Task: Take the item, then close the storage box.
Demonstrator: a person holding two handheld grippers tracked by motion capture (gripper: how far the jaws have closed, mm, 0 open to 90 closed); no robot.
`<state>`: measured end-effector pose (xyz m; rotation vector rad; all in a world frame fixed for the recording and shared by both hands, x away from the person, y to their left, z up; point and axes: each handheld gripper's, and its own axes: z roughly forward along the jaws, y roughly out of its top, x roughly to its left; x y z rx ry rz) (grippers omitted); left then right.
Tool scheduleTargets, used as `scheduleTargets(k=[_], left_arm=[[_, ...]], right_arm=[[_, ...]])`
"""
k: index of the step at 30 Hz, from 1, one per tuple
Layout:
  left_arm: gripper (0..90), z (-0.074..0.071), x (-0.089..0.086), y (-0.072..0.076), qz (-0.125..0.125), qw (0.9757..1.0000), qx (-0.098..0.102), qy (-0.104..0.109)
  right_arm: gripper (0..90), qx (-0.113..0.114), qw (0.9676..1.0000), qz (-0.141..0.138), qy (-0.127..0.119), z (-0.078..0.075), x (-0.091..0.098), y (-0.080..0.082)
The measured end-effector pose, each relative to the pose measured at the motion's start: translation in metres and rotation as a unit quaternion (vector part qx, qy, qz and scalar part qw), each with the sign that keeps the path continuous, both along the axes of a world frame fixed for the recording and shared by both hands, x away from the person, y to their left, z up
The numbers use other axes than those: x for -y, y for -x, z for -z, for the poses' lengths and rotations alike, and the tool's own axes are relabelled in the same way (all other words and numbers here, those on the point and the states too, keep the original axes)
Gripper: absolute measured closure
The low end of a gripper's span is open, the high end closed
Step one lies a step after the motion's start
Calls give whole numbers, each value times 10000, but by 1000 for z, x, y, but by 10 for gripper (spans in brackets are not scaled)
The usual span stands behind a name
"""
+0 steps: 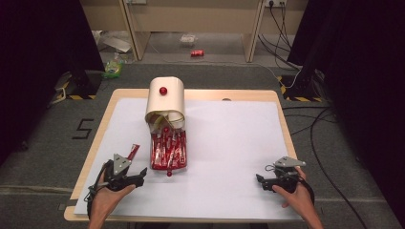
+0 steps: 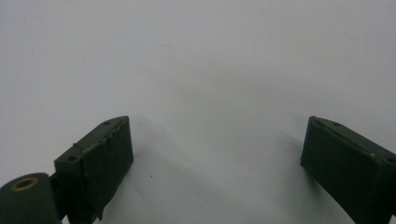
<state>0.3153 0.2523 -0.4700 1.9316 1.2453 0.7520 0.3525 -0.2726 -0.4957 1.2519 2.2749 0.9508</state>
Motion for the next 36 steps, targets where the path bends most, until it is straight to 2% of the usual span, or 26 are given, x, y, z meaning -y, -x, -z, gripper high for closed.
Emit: scheduleTargets(k=[10,23,36], left_arm=[[172,1,6,8,76,10000,15,-46],[172,5,12,7,170,9998,4,-96],[181,10,22,6,213,9996,83,-162]], right_arm=[[94,-1,10000,1,-1,0,0,0],[94,-3,10000,1,-1,0,0,0],[94,0,10000,-1,2,0,0,0]])
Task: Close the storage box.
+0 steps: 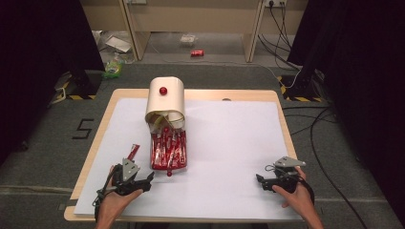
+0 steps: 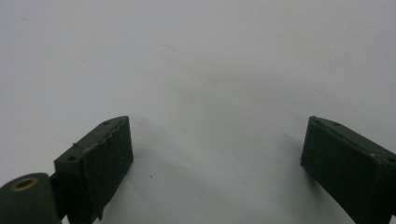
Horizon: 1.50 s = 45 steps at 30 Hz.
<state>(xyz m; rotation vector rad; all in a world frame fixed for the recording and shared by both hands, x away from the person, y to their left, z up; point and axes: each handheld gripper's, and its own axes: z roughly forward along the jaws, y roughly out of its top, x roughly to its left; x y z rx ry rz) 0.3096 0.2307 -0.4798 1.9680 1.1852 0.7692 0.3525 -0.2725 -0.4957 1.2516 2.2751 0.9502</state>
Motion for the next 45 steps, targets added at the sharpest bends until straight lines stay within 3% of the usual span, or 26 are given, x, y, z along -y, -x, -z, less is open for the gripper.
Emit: scheduleTargets(k=[28,45], left_arm=[[150,1,11,-5,-36,10000,46,-54],[150,-1,11,-11,-182,9996,128,159]], right_arm=[[94,-4,10000,5,-2,0,0,0],[93,-6,10000,3,-3,0,0,0]])
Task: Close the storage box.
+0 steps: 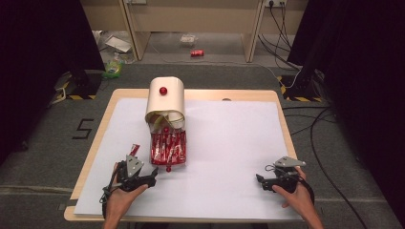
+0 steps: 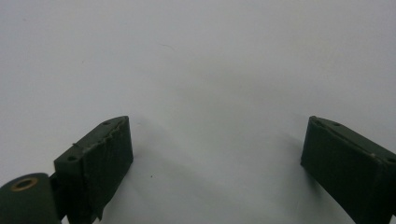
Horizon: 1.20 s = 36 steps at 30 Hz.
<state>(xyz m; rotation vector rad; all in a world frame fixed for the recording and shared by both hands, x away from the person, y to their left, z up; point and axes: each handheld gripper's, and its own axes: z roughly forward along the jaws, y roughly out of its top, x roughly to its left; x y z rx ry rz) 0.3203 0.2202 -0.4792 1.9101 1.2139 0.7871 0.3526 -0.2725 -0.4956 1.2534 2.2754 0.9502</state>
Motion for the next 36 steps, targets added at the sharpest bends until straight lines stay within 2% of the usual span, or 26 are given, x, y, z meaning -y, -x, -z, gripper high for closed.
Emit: scheduleTargets(k=[12,21,36], left_arm=[[151,-2,2,-4,-28,9999,30,117],[153,-5,6,-8,-65,9994,134,300],[151,-5,6,-16,-100,9992,152,363]], right_arm=[[93,0,10000,-1,-5,0,0,0],[92,1,10000,-2,-4,0,0,0],[92,-2,10000,-3,-6,0,0,0]])
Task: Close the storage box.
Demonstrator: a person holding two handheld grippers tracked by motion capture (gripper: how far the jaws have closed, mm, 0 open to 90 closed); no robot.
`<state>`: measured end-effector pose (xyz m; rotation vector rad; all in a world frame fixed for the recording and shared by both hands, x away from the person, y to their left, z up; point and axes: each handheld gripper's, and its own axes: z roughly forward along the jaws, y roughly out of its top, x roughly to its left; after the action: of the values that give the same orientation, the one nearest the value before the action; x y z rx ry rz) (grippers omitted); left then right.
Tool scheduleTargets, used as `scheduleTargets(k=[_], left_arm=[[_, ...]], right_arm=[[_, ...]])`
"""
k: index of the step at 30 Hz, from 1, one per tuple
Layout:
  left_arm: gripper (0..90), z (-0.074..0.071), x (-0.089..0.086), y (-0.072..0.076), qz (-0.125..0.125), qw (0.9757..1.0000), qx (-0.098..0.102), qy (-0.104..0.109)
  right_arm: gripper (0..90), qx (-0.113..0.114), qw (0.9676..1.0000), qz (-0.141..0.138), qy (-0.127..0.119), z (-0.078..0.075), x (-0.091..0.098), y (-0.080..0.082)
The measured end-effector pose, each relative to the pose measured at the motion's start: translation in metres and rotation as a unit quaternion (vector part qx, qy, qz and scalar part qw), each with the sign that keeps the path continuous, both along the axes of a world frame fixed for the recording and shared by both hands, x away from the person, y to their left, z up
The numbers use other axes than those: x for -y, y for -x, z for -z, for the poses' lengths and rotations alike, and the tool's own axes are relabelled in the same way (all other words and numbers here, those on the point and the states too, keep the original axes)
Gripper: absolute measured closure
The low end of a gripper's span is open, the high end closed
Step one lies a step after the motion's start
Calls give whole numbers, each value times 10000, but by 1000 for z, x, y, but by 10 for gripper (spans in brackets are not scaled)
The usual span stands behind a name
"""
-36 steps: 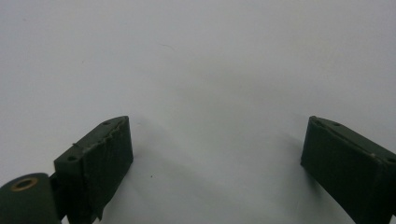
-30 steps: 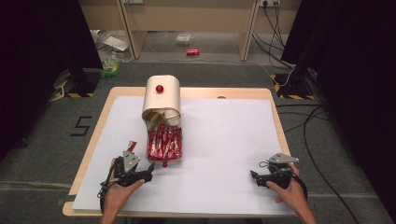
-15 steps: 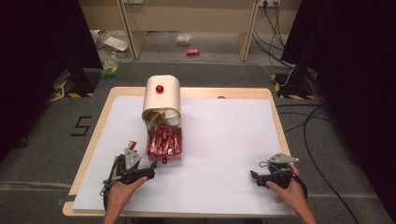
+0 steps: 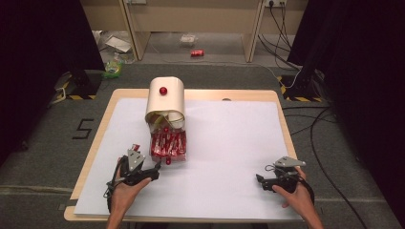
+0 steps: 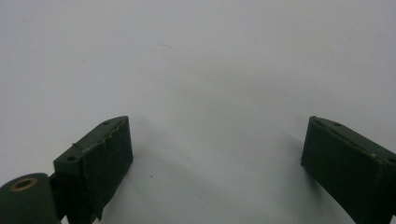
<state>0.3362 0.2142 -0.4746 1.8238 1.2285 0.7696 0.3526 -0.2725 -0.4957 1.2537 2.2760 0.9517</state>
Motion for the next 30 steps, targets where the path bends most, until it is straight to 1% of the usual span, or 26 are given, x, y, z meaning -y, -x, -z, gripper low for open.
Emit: scheduleTargets(k=[6,15,30], left_arm=[[152,0,0,-4,-38,10000,26,-4],[151,3,-1,-10,-69,9999,52,103],[152,4,0,-20,-144,9998,99,80]], right_arm=[[92,9,10000,-8,7,0,0,0],[91,11,10000,-10,12,0,0,0],[91,9,10000,-10,9,0,0,0]])
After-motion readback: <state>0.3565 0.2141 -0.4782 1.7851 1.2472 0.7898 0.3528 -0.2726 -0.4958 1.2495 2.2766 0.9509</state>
